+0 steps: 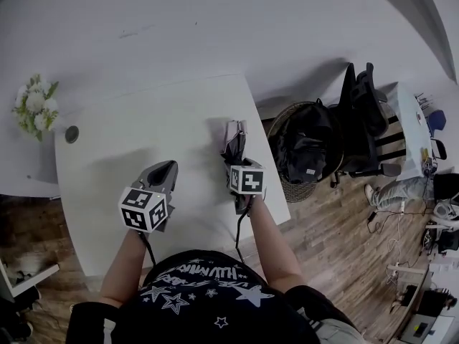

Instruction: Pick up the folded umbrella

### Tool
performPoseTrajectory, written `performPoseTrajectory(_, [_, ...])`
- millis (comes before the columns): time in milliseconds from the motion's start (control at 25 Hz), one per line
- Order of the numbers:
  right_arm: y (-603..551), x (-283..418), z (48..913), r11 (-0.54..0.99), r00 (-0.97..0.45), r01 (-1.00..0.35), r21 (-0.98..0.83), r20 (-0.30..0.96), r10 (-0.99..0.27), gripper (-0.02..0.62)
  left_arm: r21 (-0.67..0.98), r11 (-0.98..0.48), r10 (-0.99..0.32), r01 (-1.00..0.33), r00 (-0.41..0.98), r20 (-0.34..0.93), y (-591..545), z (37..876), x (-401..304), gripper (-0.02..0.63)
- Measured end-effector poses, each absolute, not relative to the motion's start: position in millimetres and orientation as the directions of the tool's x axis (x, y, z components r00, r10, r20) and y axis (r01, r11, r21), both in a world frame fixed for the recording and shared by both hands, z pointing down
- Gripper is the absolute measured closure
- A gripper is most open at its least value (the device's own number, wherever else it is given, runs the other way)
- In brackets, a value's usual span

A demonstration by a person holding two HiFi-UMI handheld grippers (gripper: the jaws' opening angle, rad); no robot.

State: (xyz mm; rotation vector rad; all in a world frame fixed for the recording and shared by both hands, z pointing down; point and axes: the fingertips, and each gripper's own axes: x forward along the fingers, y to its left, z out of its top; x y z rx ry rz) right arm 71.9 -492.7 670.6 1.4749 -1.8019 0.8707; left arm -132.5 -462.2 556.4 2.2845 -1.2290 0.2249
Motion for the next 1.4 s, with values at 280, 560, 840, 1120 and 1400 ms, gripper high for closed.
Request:
performPoseTrajectory(280, [-494.9,72.3,669.9,0.195,-0.175,-0.978,-0.079,0.82,-0.545,0.341,0.381,-0.431,-0.726,-0.818,0.565,0.392,-458.8,557.6,-132.6,0.603])
performPoseTrajectory(560, [-485.0,69.1,664.3,0.222,-0.205,-0.97,-0.097,0.814,-0.543,0.353,0.367,-0.431,-0.738,-0.824,0.556,0.382,-448.2,549.7,-131.5,0.603])
performPoseTrajectory(840, [-468.6,63.8,643.0,0.239,-0.258,-0.961,-0.142,0.772,-0.581,0.351,0.344,-0.412,-0.767,-0.844,0.525,0.368,-427.0,534.6,-134.3,0.603])
performPoseTrajectory(1120, [-445.0,65.7,611.3,0.255,-0.297,-0.952,-0.17,0.718,-0.63,0.351,0.319,-0.405,-0.791,-0.857,0.503,0.349,-396.9,517.0,-130.4,0.603])
performPoseTrajectory(1400, [-410.1,70.2,582.2,0.274,-0.33,-0.942,-0.193,0.674,-0.661,0.351,0.316,-0.399,-0.804,-0.86,0.495,0.331,-359.8,505.4,-122.4,0.603])
